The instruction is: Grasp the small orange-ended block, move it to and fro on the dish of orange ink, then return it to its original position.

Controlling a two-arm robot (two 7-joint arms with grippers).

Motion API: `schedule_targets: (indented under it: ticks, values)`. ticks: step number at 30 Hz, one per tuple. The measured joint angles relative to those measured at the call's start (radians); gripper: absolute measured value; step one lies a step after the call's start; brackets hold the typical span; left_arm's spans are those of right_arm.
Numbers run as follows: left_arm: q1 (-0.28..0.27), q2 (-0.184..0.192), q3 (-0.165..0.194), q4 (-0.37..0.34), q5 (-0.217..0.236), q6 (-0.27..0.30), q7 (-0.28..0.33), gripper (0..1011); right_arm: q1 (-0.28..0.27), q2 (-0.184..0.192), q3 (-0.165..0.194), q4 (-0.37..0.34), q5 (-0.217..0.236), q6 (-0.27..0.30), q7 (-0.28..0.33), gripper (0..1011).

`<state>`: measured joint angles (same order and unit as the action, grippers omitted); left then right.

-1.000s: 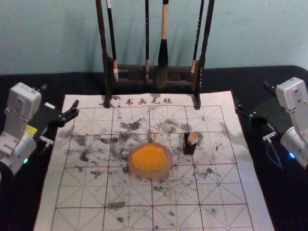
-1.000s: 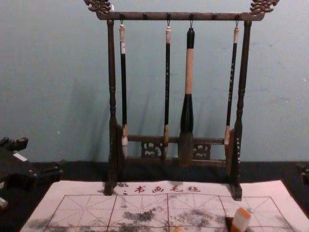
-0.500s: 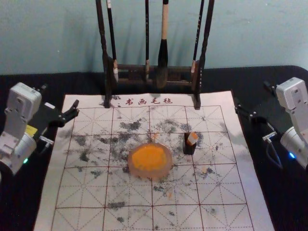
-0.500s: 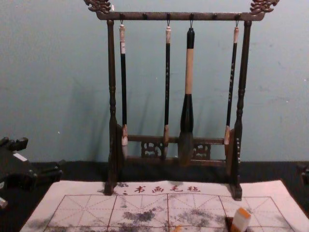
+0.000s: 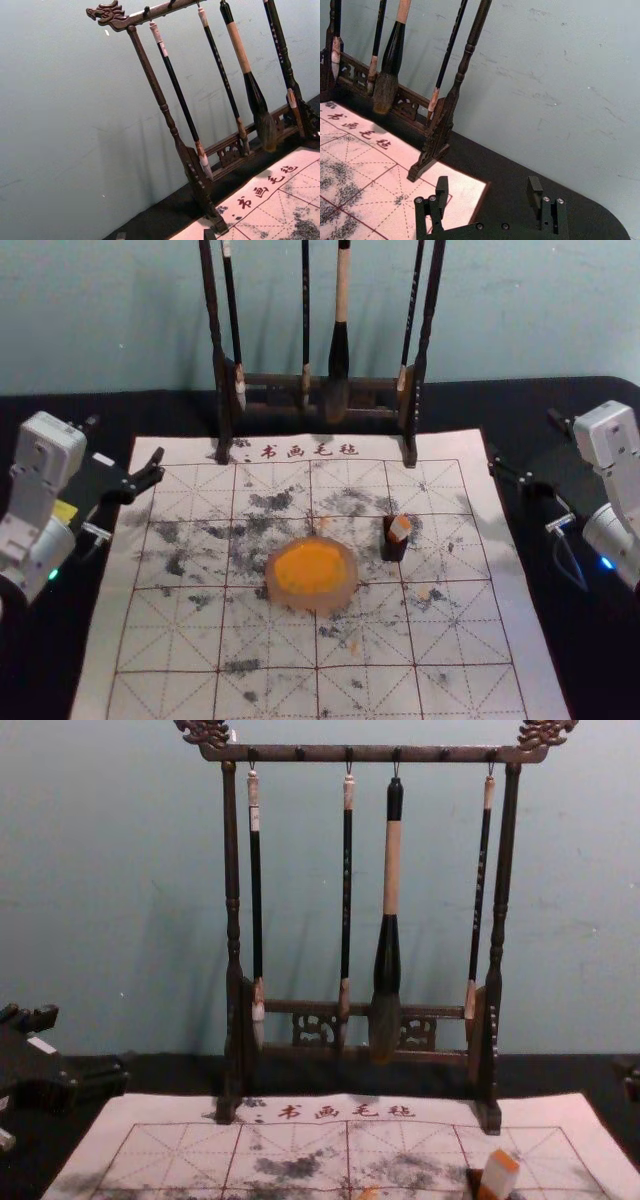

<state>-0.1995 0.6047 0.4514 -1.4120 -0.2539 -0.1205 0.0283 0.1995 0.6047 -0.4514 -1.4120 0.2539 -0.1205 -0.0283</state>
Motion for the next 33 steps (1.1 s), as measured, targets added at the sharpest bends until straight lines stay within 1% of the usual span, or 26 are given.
schedule_targets:
  ticks: [27, 31, 33]
  values:
    - [0.0, 0.0, 0.0, 0.0, 0.0, 0.0, 0.0, 1001, 0.0, 0.0, 0.0, 0.0, 0.0, 0.0, 0.0, 1000]
    - [0.0, 0.0, 0.0, 0.0, 0.0, 0.0, 0.0, 1001, -0.013, 0.003, 0.009, -0.008, 0.007, -0.004, 0.022, 1000]
    - [0.0, 0.0, 0.0, 0.0, 0.0, 0.0, 0.0, 1001, -0.029, 0.009, 0.017, -0.021, 0.02, -0.007, 0.043, 1002]
